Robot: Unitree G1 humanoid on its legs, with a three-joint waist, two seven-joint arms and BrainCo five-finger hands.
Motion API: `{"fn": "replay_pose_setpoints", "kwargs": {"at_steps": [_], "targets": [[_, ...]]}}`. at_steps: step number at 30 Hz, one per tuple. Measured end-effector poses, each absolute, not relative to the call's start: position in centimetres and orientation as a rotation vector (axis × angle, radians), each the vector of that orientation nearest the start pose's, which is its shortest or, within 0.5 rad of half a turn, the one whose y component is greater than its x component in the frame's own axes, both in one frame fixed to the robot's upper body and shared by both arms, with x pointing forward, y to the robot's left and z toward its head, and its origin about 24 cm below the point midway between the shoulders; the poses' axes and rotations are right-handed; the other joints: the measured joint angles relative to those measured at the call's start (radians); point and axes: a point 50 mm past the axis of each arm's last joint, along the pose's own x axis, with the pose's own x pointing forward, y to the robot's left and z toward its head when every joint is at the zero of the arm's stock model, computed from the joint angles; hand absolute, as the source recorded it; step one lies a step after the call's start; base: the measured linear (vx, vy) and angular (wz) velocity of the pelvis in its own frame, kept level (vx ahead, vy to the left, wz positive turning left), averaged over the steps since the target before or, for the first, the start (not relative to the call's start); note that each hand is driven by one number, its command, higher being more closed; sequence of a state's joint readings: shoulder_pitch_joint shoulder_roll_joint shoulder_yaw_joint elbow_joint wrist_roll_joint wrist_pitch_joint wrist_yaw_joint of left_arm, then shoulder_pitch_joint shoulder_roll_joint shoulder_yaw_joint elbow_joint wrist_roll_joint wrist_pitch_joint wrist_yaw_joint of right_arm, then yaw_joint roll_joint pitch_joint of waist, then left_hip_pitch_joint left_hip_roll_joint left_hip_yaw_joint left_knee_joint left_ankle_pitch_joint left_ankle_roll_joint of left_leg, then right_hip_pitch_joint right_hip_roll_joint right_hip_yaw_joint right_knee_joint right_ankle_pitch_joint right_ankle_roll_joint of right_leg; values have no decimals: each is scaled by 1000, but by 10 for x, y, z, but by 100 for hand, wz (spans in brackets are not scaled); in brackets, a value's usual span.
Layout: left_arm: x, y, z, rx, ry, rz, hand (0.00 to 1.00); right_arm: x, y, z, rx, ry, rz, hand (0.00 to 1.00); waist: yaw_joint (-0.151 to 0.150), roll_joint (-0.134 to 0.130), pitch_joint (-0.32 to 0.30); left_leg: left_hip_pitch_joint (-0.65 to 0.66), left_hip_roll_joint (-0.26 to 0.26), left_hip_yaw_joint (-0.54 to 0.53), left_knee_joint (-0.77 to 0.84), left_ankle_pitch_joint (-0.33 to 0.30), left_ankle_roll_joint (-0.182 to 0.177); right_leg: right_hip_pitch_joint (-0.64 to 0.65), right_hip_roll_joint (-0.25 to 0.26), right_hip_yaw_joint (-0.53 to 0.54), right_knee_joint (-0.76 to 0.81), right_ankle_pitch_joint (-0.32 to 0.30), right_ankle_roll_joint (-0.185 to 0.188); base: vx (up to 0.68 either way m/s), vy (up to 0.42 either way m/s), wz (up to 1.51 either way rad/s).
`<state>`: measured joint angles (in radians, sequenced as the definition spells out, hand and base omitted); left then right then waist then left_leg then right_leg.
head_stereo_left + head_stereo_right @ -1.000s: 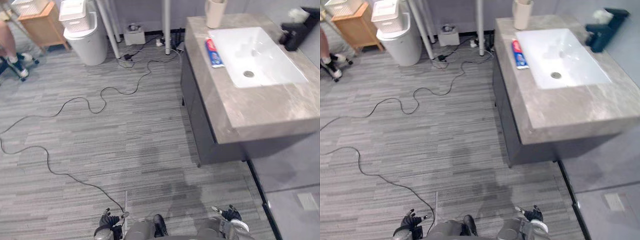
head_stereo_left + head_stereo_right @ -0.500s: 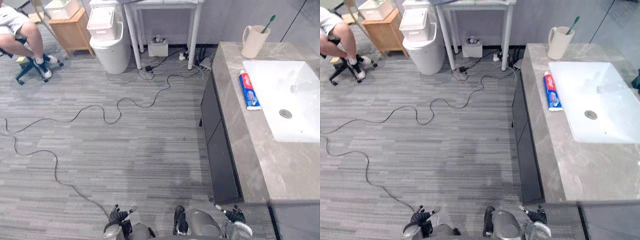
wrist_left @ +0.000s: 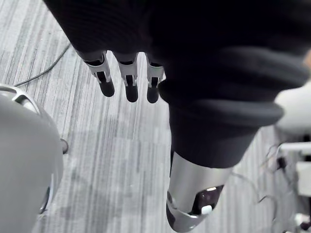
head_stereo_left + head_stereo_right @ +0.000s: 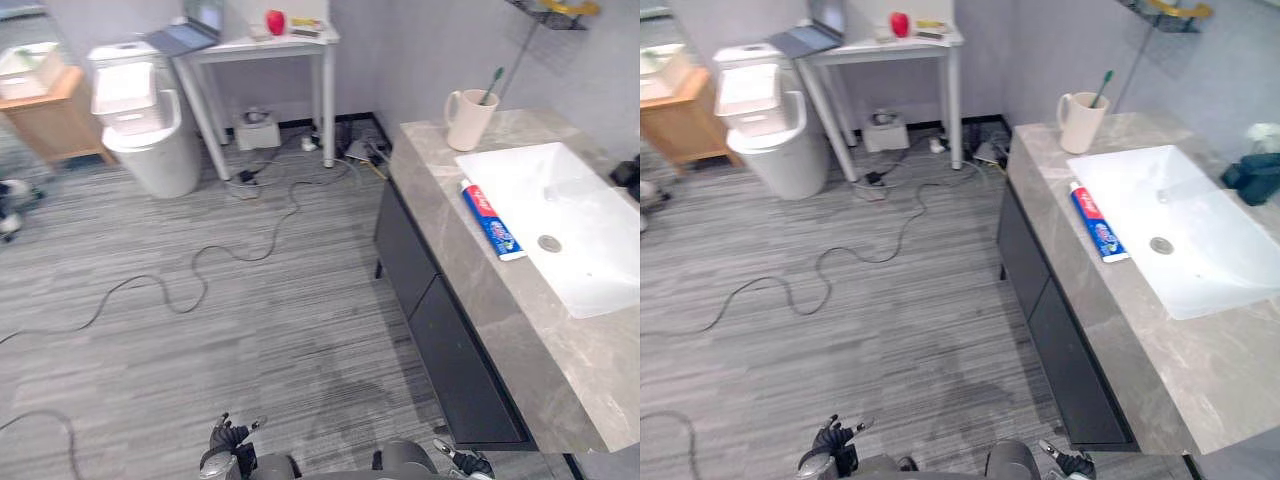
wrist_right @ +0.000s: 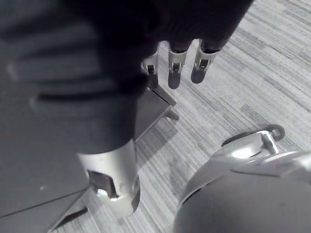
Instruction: Organize washtable
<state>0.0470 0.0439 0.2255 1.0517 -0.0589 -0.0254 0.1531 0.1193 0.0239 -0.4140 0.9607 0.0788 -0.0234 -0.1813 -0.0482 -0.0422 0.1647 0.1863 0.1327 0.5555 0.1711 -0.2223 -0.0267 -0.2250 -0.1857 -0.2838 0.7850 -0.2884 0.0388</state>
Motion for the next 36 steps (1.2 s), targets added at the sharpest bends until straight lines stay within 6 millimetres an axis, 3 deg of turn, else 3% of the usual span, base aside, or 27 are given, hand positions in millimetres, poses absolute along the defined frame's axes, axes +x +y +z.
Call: {"fn": "replay_pose_setpoints", "kwargs": {"at_steps": [2, 4, 5, 6, 7, 8, 9, 10, 11, 13, 14, 16, 18, 20, 21, 23, 24, 25, 26, 28, 30, 31, 32, 33, 34, 36], "targets": [[111, 198, -158, -36, 1063, 376, 0, 88, -211, -157, 178, 1043, -607, 0, -10, 10, 3, 29, 17, 34, -35, 5, -9, -68, 27, -116, -52, -2, -22, 333, 64, -43], [114, 194, -158, -36, 1064, 357, 0, 92, -213, -155, 170, 1031, -603, 0, -22, 24, 11, 54, 30, 39, -53, 9, -14, -103, 50, -245, -169, 30, -75, 369, -26, -37], [112, 193, -159, -34, 1077, 341, 0, 91, -212, -156, 156, 1038, -588, 0, -20, 20, 10, 82, 13, 50, -68, 12, -28, -104, 80, -286, -320, 103, -105, 438, -70, -35], [108, 198, -159, -25, 1082, 346, 0, 84, -209, -158, 145, 1063, -577, 0, -23, -15, 11, 121, -34, 37, -82, 13, -55, -84, 78, -274, -445, 228, -248, 450, -73, -46], [110, 193, -160, -39, 1085, 343, 0, 86, -213, -158, 142, 1061, -577, 0, -17, 13, 21, 151, -21, 30, -85, 3, -74, -72, 96, -270, -416, 210, -245, 435, -77, -53], [113, 185, -160, -58, 1077, 331, 0, 91, -219, -155, 130, 1044, -588, 0, -19, 51, 27, 155, 7, 20, -42, 22, -115, -64, 116, -257, -402, 168, -239, 393, -121, -52], [117, 182, -159, -70, 1066, 330, 0, 90, -221, -155, 156, 1044, -602, 0, -28, 61, 33, 115, 40, 2, 102, 30, -131, -40, 125, -238, -409, 136, -204, 361, -144, -39], [118, 179, -159, -80, 1062, 329, 0, 85, -221, -157, 190, 1067, -606, 0, -29, 67, 36, 77, 75, -15, 229, 36, -135, -19, 138, -227, -425, 127, -190, 318, -174, -48], [119, 175, -158, -104, 1051, 340, 0, 76, -221, -159, 222, 1102, -607, 0, -19, 79, 38, -5, 134, -67, 479, 38, -137, 29, 174, -198, -466, 126, -186, 241, -115, -66], [127, 168, -155, -131, 1012, 335, 0, 72, -224, -160, 277, 1122, -638, 0, -18, 91, 48, -103, 192, -91, 735, 29, -124, 100, 214, -145, -507, 123, -182, 301, -52, -108], [129, 162, -154, -146, 1002, 326, 0, 72, -224, -160, 275, 1123, -655, 0, -19, 95, 48, -157, 208, -92, 789, 12, -109, 139, 227, -103, -533, 123, -181, 222, 4, -105], [132, 160, -152, -149, 986, 323, 0, 69, -223, -160, 261, 1129, -679, 0, -14, 88, 51, -218, 221, -97, 742, -14, -82, 189, 239, -52, -561, 122, -169, 198, 77, -87], [138, 164, -149, -142, 961, 327, 0, 63, -222, -161, 243, 1131, -696, 0, 9, 74, 47, -252, 207, -126, 574, -35, -48, 217, 244, 2, -579, 119, -150, 192, 123, -86], [140, 167, -147, -144, 944, 343, 0, 68, -220, -159, 199, 1109, -658, 0, 20, 55, 36, -287, 136, -292, 320, -39, -41, 222, 245, 96, -572, 107, -121, 187, 180, -101], [140, 167, -147, -143, 942, 344, 0, 70, -219, -159, 195, 1098, -652, 0, 26, 49, 32, -294, 113, -351, 275, -37, -44, 220, 243, 127, -568, 105, -115, 219, 233, -131], [141, 166, -147, -145, 942, 343, 0, 77, -216, -158, 173, 1074, -623, 0, 40, 38, 17, -279, 42, -523, 150, -26, -47, 192, 229, 242, -525, 85, -66, 218, 278, -153], [139, 164, -147, -149, 947, 341, 0, 79, -217, -157, 161, 1070, -615, 0, 41, 41, 14, -270, 41, -525, 126, -16, -56, 183, 230, 270, -501, 72, -52, 180, 324, -132], [138, 161, -148, -157, 956, 335, 0, 80, -219, -156, 146, 1062, -606, 0, 40, 62, 7, -247, 51, -494, 110, 59, -80, 175, 233, 312, -458, 46, -29, 222, 446, -136], [135, 165, -149, -144, 966, 342, 0, 79, -215, -157, 148, 1066, -596, 0, 36, 41, -8, -222, 30, -416, 112, 38, -68, 169, 198, 356, -425, 25, 7, 229, 449, -125], [134, 168, -150, -124, 970, 334, 0, 77, -206, -158, 172, 1074, -591, 0, 35, 5, -29, -185, 2, -339, 100, 23, -44, 157, 147, 369, -422, 25, 22, 174, 319, -98], [132, 171, -151, -110, 983, 329, 0, 78, -202, -159, 181, 1073, -587, 0, 39, -8, -36, -153, -9, -275, 84, 19, -38, 143, 123, 348, -420, 50, 58, 143, 262, -95], [130, 172, -152, -96, 991, 320, 0, 79, -202, -158, 184, 1071, -586, 0, 38, -3, -35, -123, -8, -229, 66, 20, -37, 126, 109, 289, -398, 70, 69, 60, 157, -94], [130, 172, -152, -90, 993, 318, 0, 79, -202, -158, 181, 1069, -586, 0, 38, 0, -33, -107, -8, -207, 55, 20, -37, 116, 97, 239, -382, 73, 63, 49, 122, -93], [128, 174, -153, -82, 1000, 316, 0, 83, -206, -157, 173, 1057, -586, 0, 38, 3, -32, -73, -11, -168, 32, 20, -37, 105, 55, 97, -360, 73, 59, 54, 79, -87], [124, 177, -154, -74, 1008, 320, 0, 85, -205, -157, 173, 1054, -581, 0, 37, 3, -32, -48, -17, -135, 11, 20, -37, 101, 26, -35, -361, 80, 23, 69, 51, -91], [123, 175, -155, -71, 1021, 311, 0, 89, -204, -157, 158, 1054, -566, 0, 36, 19, -31, -39, -19, -133, -8, 20, -37, 105, 31, -96, -384, 86, -7, 60, -22, -57]]}}
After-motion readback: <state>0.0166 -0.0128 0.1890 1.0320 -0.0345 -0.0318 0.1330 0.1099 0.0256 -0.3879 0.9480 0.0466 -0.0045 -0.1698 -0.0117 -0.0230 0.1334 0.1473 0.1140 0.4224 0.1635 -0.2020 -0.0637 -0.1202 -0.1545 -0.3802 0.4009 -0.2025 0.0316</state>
